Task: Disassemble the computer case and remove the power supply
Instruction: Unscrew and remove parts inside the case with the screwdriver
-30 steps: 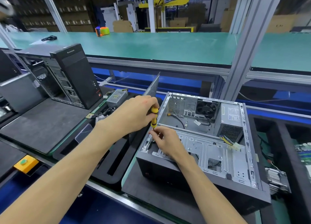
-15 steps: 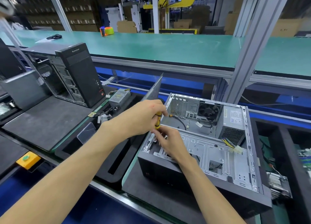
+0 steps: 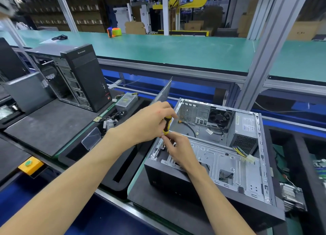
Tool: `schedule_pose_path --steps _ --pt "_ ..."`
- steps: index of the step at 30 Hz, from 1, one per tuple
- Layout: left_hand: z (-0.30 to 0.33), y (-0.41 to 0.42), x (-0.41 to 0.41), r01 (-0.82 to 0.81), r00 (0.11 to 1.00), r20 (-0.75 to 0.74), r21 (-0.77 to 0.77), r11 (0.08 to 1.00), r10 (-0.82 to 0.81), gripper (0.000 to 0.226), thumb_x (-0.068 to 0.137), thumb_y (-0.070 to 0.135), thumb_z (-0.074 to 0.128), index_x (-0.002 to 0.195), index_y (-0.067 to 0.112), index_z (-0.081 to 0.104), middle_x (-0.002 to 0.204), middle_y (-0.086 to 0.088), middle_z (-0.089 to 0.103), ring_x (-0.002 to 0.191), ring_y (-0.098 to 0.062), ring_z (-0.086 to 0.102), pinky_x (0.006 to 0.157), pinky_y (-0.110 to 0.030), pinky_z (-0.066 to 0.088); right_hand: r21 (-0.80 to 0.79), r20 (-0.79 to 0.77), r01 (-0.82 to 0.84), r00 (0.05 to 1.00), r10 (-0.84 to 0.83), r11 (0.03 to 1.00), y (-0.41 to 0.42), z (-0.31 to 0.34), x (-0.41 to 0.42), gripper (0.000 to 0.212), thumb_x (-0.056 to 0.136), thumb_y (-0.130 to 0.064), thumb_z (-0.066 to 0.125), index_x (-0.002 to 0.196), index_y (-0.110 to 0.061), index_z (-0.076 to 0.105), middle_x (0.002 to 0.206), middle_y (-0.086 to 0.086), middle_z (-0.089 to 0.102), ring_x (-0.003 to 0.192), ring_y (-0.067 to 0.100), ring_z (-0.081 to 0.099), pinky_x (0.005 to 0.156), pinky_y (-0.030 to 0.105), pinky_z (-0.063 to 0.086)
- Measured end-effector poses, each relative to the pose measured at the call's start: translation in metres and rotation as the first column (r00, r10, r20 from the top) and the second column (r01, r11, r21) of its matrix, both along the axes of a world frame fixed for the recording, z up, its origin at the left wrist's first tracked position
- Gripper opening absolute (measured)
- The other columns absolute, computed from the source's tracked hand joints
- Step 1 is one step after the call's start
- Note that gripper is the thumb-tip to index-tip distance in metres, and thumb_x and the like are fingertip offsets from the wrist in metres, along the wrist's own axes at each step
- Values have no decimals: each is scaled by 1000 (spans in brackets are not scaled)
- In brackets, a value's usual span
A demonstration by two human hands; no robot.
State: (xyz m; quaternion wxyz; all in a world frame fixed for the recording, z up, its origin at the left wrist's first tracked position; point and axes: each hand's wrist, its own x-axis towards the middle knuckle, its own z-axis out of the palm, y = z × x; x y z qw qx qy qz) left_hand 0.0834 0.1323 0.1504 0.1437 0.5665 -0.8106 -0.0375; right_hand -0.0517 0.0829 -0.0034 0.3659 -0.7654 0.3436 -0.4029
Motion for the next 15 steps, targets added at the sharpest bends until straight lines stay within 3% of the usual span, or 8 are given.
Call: schedule_pose_path --steps 2,5,7,9,12,13,15 --pt "1 -4 0 -117 990 67 -84 990 123 14 96 26 60 108 22 65 97 11 53 89 -10 52 79 -36 50 -5 -12 -7 1000 7 1000 0 -1 0 17 100 -34 58 103 -28 74 79 -6 64 68 14 56 64 33 48" --pt "-3 -7 -7 -284 916 239 -180 942 321 40 93 61 50 81 24 43 67 8 50 69 -20 57 59 -33 43 -14 -23 -12 1000 11 1000 1 0 0 13 98 -38 60 96 -30 69 74 -10 61 67 13 56 64 31 48" --pt "-7 -7 -12 -289 906 241 -247 925 347 48 92 69 44 76 25 34 63 6 49 61 -19 53 56 -32 40 -19 -10 2 1000 -3 1000 2 0 0 15 98 -41 60 84 -36 61 69 -10 59 65 15 55 59 27 44" --pt "-10 -5 -11 -233 955 134 -208 950 263 39 93 63 48 86 25 47 80 8 53 71 -14 54 60 -32 42 -34 -1 22 1000 -22 999 2 0 -1 21 99 -40 60 78 -38 56 66 -9 57 63 16 54 57 27 42" --pt "-4 -2 -5 -43 998 -50 23 999 44 21 96 31 60 116 27 60 109 13 55 90 -4 56 77 -29 47 -39 -7 20 1000 -21 999 3 1 -2 22 99 -39 57 81 -26 61 69 -7 58 65 15 54 60 36 46" --pt "-3 -2 -3 -17 997 -74 66 998 22 22 94 25 62 116 26 62 106 12 57 88 -3 56 79 -28 47 -43 -13 14 1000 -14 999 3 2 -2 22 99 -38 56 83 -25 62 71 -7 58 66 14 54 62 36 47" --pt "-2 -5 -3 -85 996 -14 35 996 86 15 92 33 66 103 23 62 88 11 59 81 -8 57 75 -32 49 -67 -51 2 999 -5 998 5 4 -2 17 99 -34 57 82 -31 59 74 -8 57 68 12 54 63 34 47"
